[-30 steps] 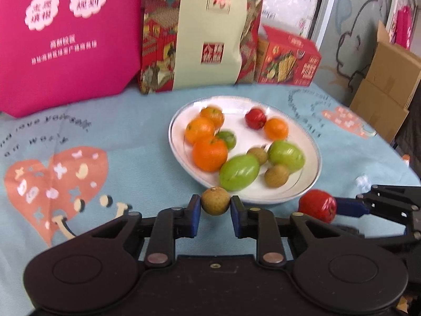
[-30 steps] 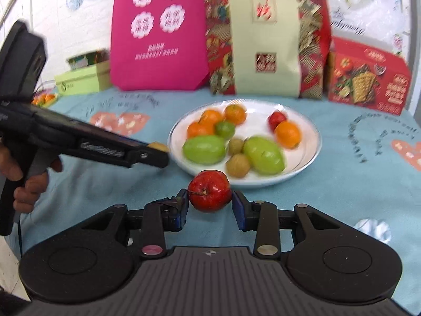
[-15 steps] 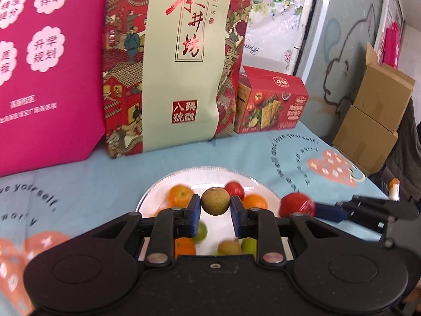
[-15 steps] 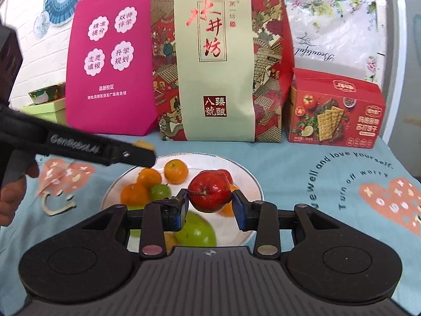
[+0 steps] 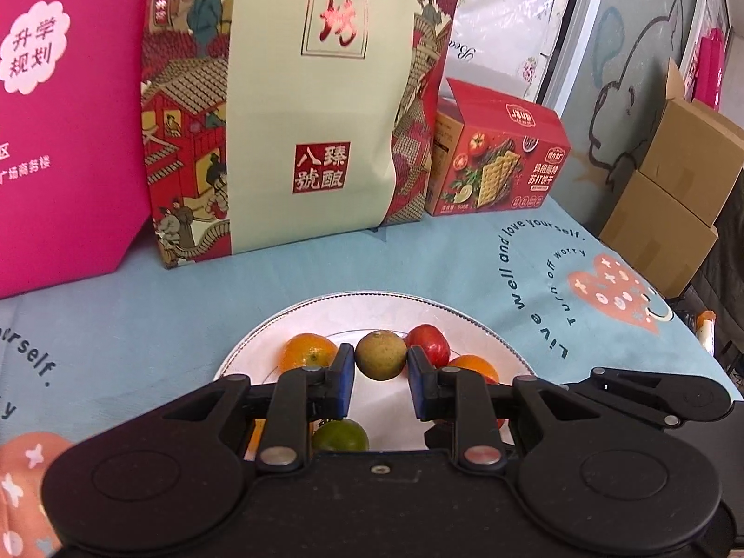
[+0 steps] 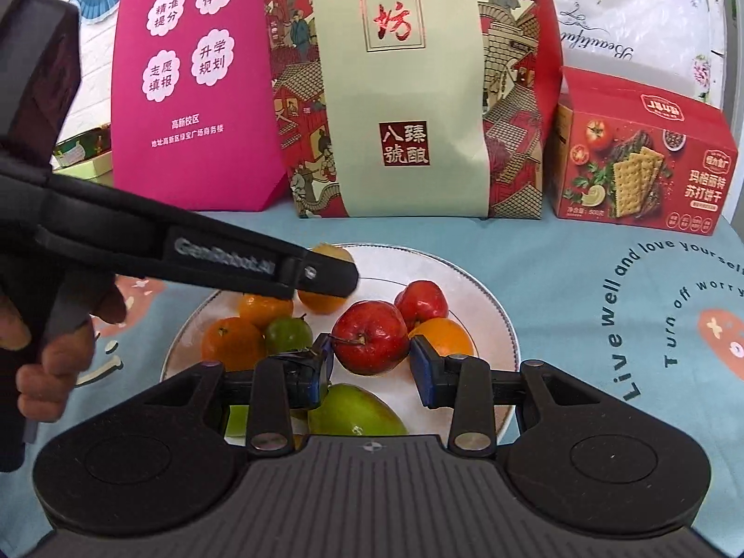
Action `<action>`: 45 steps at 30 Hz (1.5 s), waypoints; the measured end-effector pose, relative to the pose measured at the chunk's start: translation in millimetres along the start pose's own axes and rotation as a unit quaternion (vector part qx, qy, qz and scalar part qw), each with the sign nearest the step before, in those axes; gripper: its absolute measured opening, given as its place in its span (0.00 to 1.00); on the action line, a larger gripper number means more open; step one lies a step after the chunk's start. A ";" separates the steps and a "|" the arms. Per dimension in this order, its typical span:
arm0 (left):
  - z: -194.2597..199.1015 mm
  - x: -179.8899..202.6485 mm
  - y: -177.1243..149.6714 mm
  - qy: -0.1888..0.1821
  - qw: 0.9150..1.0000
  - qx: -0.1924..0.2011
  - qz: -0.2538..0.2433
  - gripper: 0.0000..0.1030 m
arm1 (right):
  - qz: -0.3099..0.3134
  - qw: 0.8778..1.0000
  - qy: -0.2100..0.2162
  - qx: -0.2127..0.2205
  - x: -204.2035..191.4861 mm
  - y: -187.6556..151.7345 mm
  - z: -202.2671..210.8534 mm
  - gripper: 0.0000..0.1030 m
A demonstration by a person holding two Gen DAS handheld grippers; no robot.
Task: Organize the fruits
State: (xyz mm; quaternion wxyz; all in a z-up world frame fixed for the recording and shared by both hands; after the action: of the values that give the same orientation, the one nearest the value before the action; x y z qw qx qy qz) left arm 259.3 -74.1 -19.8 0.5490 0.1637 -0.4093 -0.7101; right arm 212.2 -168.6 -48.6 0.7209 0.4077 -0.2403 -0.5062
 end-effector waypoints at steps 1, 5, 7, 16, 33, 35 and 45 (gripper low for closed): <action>-1.9 -0.2 -0.4 0.000 1.000 -0.002 0.000 1.00 | 0.001 1.000 0.000 -0.001 -0.2 0.7 -1.2 0.60; -6.9 -1.4 -2.6 0.001 1.000 -0.006 0.002 1.00 | 0.011 1.000 0.006 -0.012 -4.5 0.2 -4.6 0.60; -8.1 -2.0 -3.4 0.001 1.000 -0.008 0.002 1.00 | 0.022 1.000 0.007 -0.018 -7.8 -1.5 -7.5 0.60; -16.2 -6.5 -10.0 0.002 1.000 -0.018 0.005 1.00 | 0.011 0.999 0.002 -0.035 -0.8 -2.3 -15.4 0.60; 63.1 -20.0 -34.0 0.047 0.997 0.024 0.056 1.00 | 0.011 0.999 -0.017 0.027 -3.6 -23.1 57.7 1.00; 70.5 -21.3 -43.2 0.061 0.996 0.021 0.060 1.00 | 0.004 1.000 -0.018 0.019 -1.4 -30.1 64.5 1.00; 95.3 -17.6 -85.8 0.102 0.992 -0.003 0.069 1.00 | -0.017 0.999 -0.042 -0.005 8.0 -56.1 85.2 1.00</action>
State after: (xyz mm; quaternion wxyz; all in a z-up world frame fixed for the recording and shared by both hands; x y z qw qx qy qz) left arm 145.0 -14.4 -30.7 0.6359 0.2049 -0.3600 -0.6512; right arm 120.5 -214.0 -48.7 0.7035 0.3866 -0.2615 -0.5360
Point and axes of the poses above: each gripper's, at about its wrist camera, not at the fingertips, and z roughly against the way its jaws point, x to its right, y to its top, the point moved 6 cm from there along -z, roughly the way its jaws point, and after that the axes turned 1 degree about z, right-handed, at the moved point
